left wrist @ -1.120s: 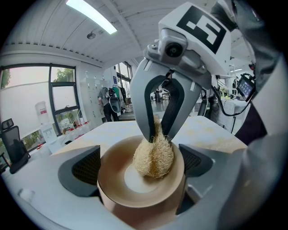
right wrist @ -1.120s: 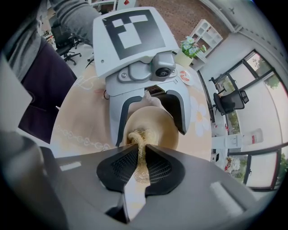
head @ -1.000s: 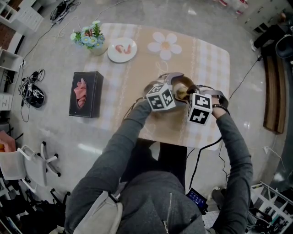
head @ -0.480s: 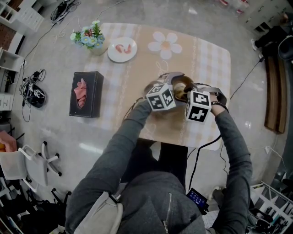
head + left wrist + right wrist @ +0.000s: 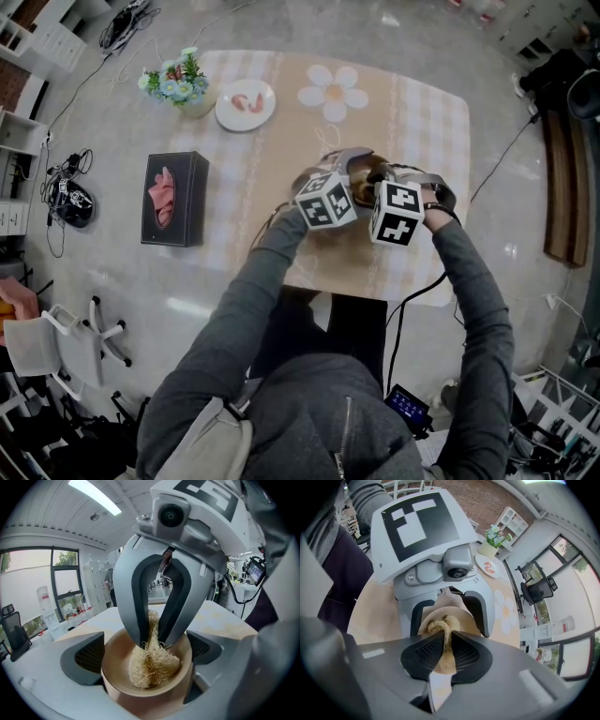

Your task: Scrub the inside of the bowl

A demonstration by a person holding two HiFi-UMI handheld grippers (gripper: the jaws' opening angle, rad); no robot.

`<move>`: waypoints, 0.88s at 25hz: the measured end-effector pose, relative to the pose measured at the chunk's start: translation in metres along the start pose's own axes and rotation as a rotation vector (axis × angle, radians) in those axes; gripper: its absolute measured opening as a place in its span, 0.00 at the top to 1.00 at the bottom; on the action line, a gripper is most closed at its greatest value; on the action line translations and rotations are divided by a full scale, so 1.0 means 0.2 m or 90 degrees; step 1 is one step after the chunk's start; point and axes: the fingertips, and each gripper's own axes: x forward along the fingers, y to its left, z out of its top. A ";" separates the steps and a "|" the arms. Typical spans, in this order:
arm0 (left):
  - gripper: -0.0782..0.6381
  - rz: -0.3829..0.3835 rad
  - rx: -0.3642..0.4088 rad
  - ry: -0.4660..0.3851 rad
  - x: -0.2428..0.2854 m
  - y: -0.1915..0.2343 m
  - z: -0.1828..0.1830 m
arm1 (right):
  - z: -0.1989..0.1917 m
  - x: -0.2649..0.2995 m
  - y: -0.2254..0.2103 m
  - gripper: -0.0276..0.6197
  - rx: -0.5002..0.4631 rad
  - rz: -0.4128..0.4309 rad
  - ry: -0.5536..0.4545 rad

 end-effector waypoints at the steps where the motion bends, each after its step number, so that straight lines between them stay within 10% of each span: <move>1: 0.13 0.000 0.000 0.000 0.00 0.00 0.00 | 0.01 0.00 0.00 0.89 0.002 -0.002 -0.003; 22: 0.13 -0.001 -0.002 0.001 0.00 0.00 -0.01 | -0.05 0.05 -0.13 0.88 0.024 -0.115 0.021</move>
